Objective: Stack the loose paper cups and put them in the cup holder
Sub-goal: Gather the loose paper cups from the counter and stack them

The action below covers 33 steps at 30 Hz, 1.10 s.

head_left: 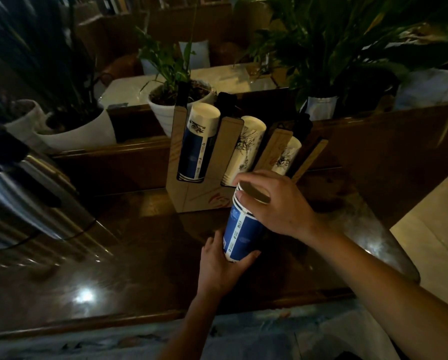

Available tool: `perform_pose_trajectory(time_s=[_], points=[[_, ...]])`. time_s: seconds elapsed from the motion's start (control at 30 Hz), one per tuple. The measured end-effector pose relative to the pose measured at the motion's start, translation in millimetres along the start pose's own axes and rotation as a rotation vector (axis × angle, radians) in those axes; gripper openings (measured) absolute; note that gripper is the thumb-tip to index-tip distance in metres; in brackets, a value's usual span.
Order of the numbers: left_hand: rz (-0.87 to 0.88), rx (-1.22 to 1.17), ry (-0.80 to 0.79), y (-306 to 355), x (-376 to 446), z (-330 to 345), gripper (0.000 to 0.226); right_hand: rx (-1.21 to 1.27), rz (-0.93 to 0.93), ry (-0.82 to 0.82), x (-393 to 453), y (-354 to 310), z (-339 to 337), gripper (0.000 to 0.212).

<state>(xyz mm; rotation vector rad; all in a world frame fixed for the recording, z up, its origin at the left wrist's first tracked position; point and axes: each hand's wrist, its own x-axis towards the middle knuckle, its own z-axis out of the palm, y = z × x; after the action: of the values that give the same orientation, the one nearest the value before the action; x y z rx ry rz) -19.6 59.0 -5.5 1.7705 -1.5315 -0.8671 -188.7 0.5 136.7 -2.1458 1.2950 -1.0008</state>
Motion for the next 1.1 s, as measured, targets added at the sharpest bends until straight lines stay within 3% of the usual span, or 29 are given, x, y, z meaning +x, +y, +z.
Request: perform_pose_trajectory(time_s=[0.2,0.5,0.67,0.77,0.9,1.1], points=[[0.065,-0.032,0.046,0,2,0,0.094,0.001,0.018,-0.025,2,-9,1,0.038],[0.11,-0.073,0.106,2,-1,0,0.087,-0.307,-0.003,-0.354,17,-57,5,0.024],[0.119,-0.177,0.085,1,0,-2,0.073,-0.435,-0.076,-0.276,13,-70,30,0.022],[0.149,-0.151,0.123,5,-1,-1,0.073,-0.482,-0.068,-0.314,23,-68,28,0.032],[0.174,-0.062,0.161,5,-1,1,0.075,-0.595,0.047,-0.488,58,-70,29,0.058],[0.18,0.037,0.157,1,2,3,0.077,-0.383,0.241,-0.577,88,-55,36,0.074]])
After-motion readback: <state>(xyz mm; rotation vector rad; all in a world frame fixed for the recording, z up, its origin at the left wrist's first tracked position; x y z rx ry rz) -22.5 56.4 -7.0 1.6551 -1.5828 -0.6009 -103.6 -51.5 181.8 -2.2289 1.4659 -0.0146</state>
